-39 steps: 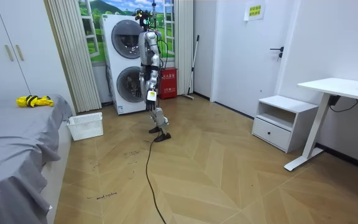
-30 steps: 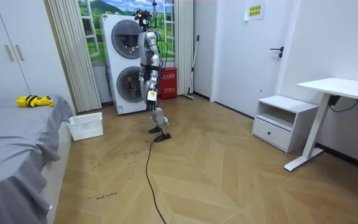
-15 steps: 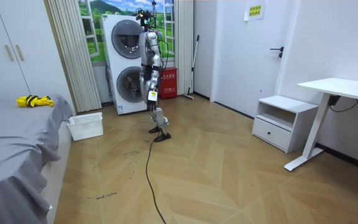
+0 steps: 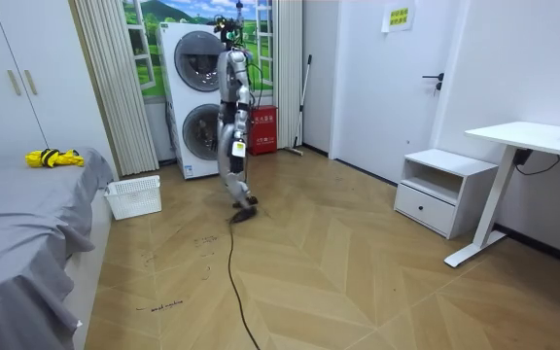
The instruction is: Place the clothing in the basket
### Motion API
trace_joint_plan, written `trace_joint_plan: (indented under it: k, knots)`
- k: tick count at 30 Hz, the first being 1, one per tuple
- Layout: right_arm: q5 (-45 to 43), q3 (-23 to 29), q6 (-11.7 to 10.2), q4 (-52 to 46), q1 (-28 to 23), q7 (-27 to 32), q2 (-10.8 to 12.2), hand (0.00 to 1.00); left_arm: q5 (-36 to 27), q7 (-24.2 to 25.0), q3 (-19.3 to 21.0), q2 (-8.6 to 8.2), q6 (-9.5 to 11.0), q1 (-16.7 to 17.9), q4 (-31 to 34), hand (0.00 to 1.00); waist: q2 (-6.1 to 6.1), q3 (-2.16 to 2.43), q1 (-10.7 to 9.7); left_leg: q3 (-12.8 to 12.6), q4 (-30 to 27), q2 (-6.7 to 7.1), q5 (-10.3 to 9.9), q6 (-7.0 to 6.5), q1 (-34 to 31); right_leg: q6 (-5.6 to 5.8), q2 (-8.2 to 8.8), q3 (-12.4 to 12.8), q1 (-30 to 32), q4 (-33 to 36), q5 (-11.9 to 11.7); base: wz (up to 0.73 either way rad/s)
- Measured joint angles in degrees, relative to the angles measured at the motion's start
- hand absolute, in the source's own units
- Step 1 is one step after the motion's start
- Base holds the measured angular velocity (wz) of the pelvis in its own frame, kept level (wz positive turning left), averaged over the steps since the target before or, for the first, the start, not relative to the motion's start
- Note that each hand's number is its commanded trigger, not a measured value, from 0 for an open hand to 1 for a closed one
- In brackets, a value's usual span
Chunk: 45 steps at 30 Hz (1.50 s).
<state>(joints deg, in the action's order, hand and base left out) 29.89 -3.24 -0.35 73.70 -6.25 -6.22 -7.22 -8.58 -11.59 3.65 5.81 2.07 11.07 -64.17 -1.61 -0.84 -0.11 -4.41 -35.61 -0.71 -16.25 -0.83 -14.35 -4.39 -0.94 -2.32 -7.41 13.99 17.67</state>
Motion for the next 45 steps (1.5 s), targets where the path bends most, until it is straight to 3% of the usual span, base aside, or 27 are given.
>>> trace_joint_plan:
  k: [1, 3, 6, 9, 10, 13, 14, 17, 18, 20, 22, 24, 25, 27, 28, 29, 30, 31, 34, 35, 36, 38, 40, 42, 43, 44, 45]
  knots:
    - [0.30, 0.10, 0.42, -0.15, -0.04, 0.19, -0.24, 0.00, -1.05, -0.01, -0.40, -0.24, 0.05, 0.01, -0.01, 0.00, -0.18, 0.06, 0.37, -0.31, 7.23, 1.71, 1.81, 1.05, -3.23, 0.36, 0.82, 0.05, 0.65, 1.01, 1.18, -0.26]
    - [-0.23, -0.04, 0.96, -0.32, 0.05, 0.43, -0.27, 0.00, -1.00, -0.18, -0.26, -0.33, 0.56, 1.02, -0.17, 0.00, -0.07, 0.08, 1.34, -0.24, 16.74, 2.17, 10.93, 1.44, -6.67, 1.02, 2.20, 0.74, -0.25, 1.00, 3.00, -0.48]
    - [-1.25, 0.13, 1.24, -0.42, 0.13, 0.96, -0.49, 0.00, -1.02, -0.07, -0.25, -0.93, 1.41, 0.70, 0.01, 0.00, -0.20, 0.22, 0.39, -2.34, 16.53, 2.80, 16.20, -0.63, -9.37, 2.65, 3.77, 1.24, -1.04, 0.28, 4.70, 0.03]
    - [-3.54, 2.15, 2.04, -0.68, 0.61, 1.85, -0.67, 0.00, -0.96, 0.03, -0.15, -1.17, 2.85, -0.89, 0.07, 0.00, -1.48, 0.64, 0.45, -4.65, 11.40, 5.63, 14.88, -1.83, -16.63, 4.11, 7.96, 5.01, -0.81, -0.24, 7.69, 0.40]
    - [-4.50, 3.37, 2.66, -0.91, 0.32, 1.92, -0.97, 0.00, -0.83, 0.06, 0.25, -1.45, 3.17, -1.34, 0.05, 0.00, -1.13, 1.27, 0.00, -7.85, 7.39, 5.93, 11.37, -6.61, -18.20, 5.14, 9.16, 6.22, -1.31, 0.30, 9.07, 0.27]
    - [-5.01, 3.85, 2.36, -2.89, 0.67, 1.82, 0.08, 0.00, -0.91, 0.04, 0.74, -0.54, 3.33, -1.56, -0.05, 0.00, -2.28, 0.60, 2.77, -10.51, 2.27, 6.46, 3.86, -8.23, -12.68, 9.93, 11.21, 5.42, -2.71, 6.19, 4.81, -0.41]
    - [-4.97, 3.45, 0.97, -4.07, 0.68, 1.88, 0.33, 0.00, -0.93, 0.03, 0.64, -0.46, 3.34, -1.59, -0.12, 0.00, -2.65, 0.04, 3.38, -11.03, 3.27, 6.60, 2.52, -8.26, -8.44, 9.90, 11.74, 4.39, -2.46, 12.09, 0.55, -0.62]
    - [-4.83, 3.24, -0.91, -6.79, 0.85, 1.91, 0.33, 0.00, 0.04, -0.03, -0.55, -0.09, 3.53, -3.62, 0.02, 0.00, -1.67, 0.13, 3.20, -9.79, 12.72, 7.81, 0.66, -8.10, 2.95, 9.53, 12.52, 1.54, 4.15, 31.59, -13.05, -0.15]
    - [-4.62, 3.27, -0.89, -7.58, 0.90, 1.87, 0.30, 0.00, 0.80, -0.05, -0.50, -0.08, 3.68, -4.18, 0.04, 0.00, -1.56, -0.02, 3.50, -9.49, 14.08, 7.84, 0.64, -8.08, 4.65, 8.65, 12.76, 0.56, 6.53, 35.26, -11.64, -0.06]
    - [-4.19, 3.23, -0.82, -12.30, 0.46, 1.78, 0.18, 0.00, 3.25, -0.10, -1.36, -0.21, 4.86, -4.83, 0.35, 0.00, 0.17, -0.10, 3.53, -8.23, 18.71, 6.31, 0.47, -7.74, 10.83, 6.04, 10.69, -4.02, 16.35, 40.91, -3.22, -0.02]
    - [-3.93, 3.10, -0.73, -14.67, 0.46, 1.70, 0.29, 0.00, 3.88, -0.10, -2.16, -0.25, 5.15, -5.17, 0.47, 0.00, 1.76, -0.51, 3.33, -6.95, 20.91, 4.59, 0.20, -7.24, 14.17, 5.15, 7.06, -6.25, 22.60, 34.67, 0.13, 0.13]
    - [-4.13, 2.31, -0.70, -16.44, 0.58, 1.74, 0.28, 0.00, 4.77, -0.01, -4.03, -0.01, 5.14, -5.84, 0.72, 0.00, 1.94, -0.37, 2.93, -5.78, 23.47, 3.66, -0.20, -6.51, 17.16, 4.41, 3.75, -6.60, 26.67, 21.82, -0.23, 0.36]
    - [-3.88, 1.99, -0.84, -17.14, 0.72, 1.77, 0.26, 0.00, 4.78, 0.07, -5.29, -0.13, 4.97, -5.95, 0.76, 0.00, 1.96, -0.35, 2.81, -4.44, 24.91, 3.42, -0.43, -6.09, 19.32, 3.52, 2.54, -7.39, 27.99, 12.05, -3.54, 0.64]
    - [-3.02, 1.73, -1.35, -17.73, 0.58, 1.92, 0.30, 0.00, 5.23, 0.92, -8.28, -0.38, 4.61, -5.80, 0.74, 0.00, 2.40, 0.17, 1.79, -3.15, 25.89, 2.35, -0.78, -5.43, 23.26, 0.29, 0.90, -8.92, 27.53, 2.11, -16.29, 0.71]
    - [-3.04, 1.72, -1.35, -18.27, 0.68, 2.00, 0.30, 0.00, 5.76, 1.08, -8.44, -0.38, 4.64, -5.74, 0.73, 0.00, 2.09, 0.41, 2.20, -3.24, 25.77, 2.10, -1.14, -4.78, 23.93, -1.00, 0.22, -8.77, 27.50, 1.22, -18.67, 0.19]
    - [-2.72, 1.69, -1.60, -19.46, 1.30, 2.38, 0.06, 0.00, 5.88, 1.17, -8.42, -0.72, 4.63, -5.19, 0.63, 0.00, 3.43, 1.12, 2.70, -3.23, 25.43, 0.14, -2.73, -2.00, 25.13, -0.94, -1.51, -9.16, 27.10, 2.26, -19.69, -0.20]
    - [-2.37, 1.71, -1.75, -19.69, 2.09, 2.46, 0.18, 0.00, 5.89, 1.23, -8.18, -0.78, 4.62, -4.83, 0.62, 0.00, 4.14, 1.38, 3.20, -3.31, 25.05, -0.82, -3.24, -1.05, 25.51, -1.50, -2.33, -9.69, 26.33, 3.04, -19.46, -0.35]
    - [-2.05, 1.58, -2.07, -20.12, 3.50, 2.37, 0.41, 0.00, 5.90, 1.41, -7.54, -0.61, 4.62, -4.44, 0.12, 0.00, 4.86, 0.87, 3.39, -3.33, 22.56, -2.36, -3.41, 1.02, 25.80, -2.56, -3.66, -10.36, 24.37, 2.99, -18.31, -0.16]
    - [-2.00, 1.29, -2.16, -21.85, 4.73, 2.36, 0.40, 0.00, 5.88, 2.08, -6.03, -0.59, 5.06, -3.21, 0.57, 0.00, 4.02, 0.54, 1.42, -3.71, 8.50, -3.63, 1.63, 6.18, 23.72, -2.51, -3.78, -10.99, 16.69, 0.38, -15.38, 0.22]
    - [-1.57, 0.52, -2.32, -23.07, 4.54, 2.35, 0.38, 0.00, 5.79, 2.08, -5.80, -0.46, 5.50, -2.18, 1.24, 0.00, 3.06, 0.56, 1.06, -3.79, 2.24, -4.00, 4.85, 5.95, 22.36, -2.22, -3.67, -11.11, 13.03, -1.85, -14.07, 0.16]
    - [-0.69, 0.35, -2.67, -23.57, 4.56, 2.33, 0.39, 0.00, 5.70, 2.08, -5.72, -0.42, 5.70, -1.57, 1.24, 0.00, 2.52, 0.47, 0.86, -3.71, -0.65, -4.68, 5.07, 5.94, 21.54, -1.94, -3.64, -10.52, 11.60, -2.76, -13.16, 0.15]
    - [1.15, 0.13, -3.90, -24.16, 5.78, 3.20, 0.37, 0.00, 4.51, 2.07, -5.77, -0.38, 5.66, -2.21, 1.98, 0.00, 2.06, 0.11, 0.06, -3.42, -4.23, -6.68, 0.49, 3.56, 15.87, -1.96, -3.87, -9.29, 9.34, -3.52, -12.16, 0.16]
    - [1.31, 0.17, -3.86, -26.85, 5.47, 4.12, 0.30, 0.00, 3.94, 2.07, -5.88, -0.32, 6.18, -2.07, 4.13, 0.00, 0.52, -0.44, 0.89, -2.83, -1.27, -6.29, -2.40, 3.90, 9.87, -1.59, -3.14, -7.08, 9.10, -3.73, -11.95, -0.19]
    - [2.01, 0.29, -3.84, -30.32, 4.13, 5.40, -0.09, 0.00, 1.23, 2.07, -5.83, -0.26, 6.96, -2.48, 3.97, 0.00, -0.03, -0.41, 2.14, -1.54, 9.41, -6.54, -0.33, 3.35, 4.52, -0.57, -3.07, -5.26, 8.63, -4.19, -11.32, -0.49]
    - [2.37, 0.18, -3.77, -30.87, 3.37, 5.90, -0.08, 0.00, 0.69, 2.07, -5.76, -0.17, 7.06, -2.32, 3.75, 0.00, 0.41, -0.16, 2.41, -1.45, 9.92, -6.66, 0.46, 2.68, 4.43, -0.06, -3.05, -4.50, 8.61, -4.15, -10.95, -0.28]
    - [2.31, 0.02, -3.67, -32.18, 2.15, 6.33, -0.06, 0.00, 0.45, 2.07, -6.02, 0.20, 7.03, -1.71, 3.31, 0.00, 0.02, 0.85, 1.91, -1.81, 12.47, -5.83, 1.11, 1.83, 6.18, 0.61, -2.48, -3.99, 8.71, -4.14, -11.02, -0.11]
    - [2.31, 0.06, -3.65, -32.90, 1.73, 6.34, -0.07, 0.00, 0.45, 2.07, -6.19, 0.46, 7.03, -1.61, 3.30, 0.00, -0.23, 0.93, 1.75, -2.24, 13.89, -5.30, 1.54, 1.61, 7.19, 0.83, -2.02, -3.85, 8.72, -4.21, -10.99, -0.22]
